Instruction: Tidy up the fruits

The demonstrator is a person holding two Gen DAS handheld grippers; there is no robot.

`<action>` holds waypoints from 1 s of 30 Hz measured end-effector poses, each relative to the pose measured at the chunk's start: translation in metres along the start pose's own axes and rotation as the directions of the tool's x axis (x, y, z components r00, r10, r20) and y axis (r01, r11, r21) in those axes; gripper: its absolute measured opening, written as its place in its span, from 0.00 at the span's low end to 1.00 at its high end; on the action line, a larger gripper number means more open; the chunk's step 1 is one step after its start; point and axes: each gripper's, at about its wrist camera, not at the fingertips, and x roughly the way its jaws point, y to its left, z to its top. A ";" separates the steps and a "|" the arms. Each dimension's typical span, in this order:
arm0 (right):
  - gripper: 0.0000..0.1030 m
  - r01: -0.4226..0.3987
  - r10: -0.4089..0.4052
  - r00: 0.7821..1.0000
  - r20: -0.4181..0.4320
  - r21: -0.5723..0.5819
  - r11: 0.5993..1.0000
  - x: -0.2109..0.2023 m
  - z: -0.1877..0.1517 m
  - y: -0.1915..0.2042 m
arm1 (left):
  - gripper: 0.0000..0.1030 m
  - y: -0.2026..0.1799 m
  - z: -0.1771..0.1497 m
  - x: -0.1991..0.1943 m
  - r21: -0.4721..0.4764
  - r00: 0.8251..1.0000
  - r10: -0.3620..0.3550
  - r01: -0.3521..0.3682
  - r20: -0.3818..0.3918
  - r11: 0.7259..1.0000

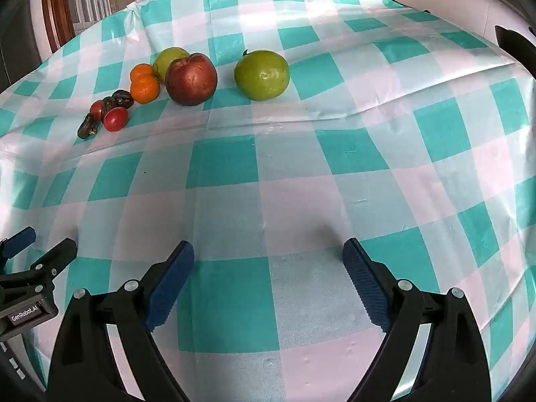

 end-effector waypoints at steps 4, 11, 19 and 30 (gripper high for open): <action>0.85 -0.003 0.003 1.000 0.003 0.002 1.000 0.000 0.000 0.000 | 0.99 -0.001 0.000 0.000 0.006 1.000 0.009 -0.009 0.001 1.000; 0.85 -0.003 0.003 1.000 0.002 0.002 1.000 0.000 0.000 0.000 | 0.99 -0.001 0.000 0.000 0.007 1.000 0.009 -0.009 0.001 1.000; 0.85 -0.003 0.003 1.000 0.003 0.002 1.000 0.000 0.000 0.000 | 0.99 -0.001 0.000 0.000 0.007 1.000 0.009 -0.009 0.001 1.000; 0.85 -0.003 0.003 1.000 0.003 0.003 1.000 0.000 0.000 0.000 | 0.99 -0.001 0.000 0.000 0.007 1.000 0.009 -0.009 0.001 1.000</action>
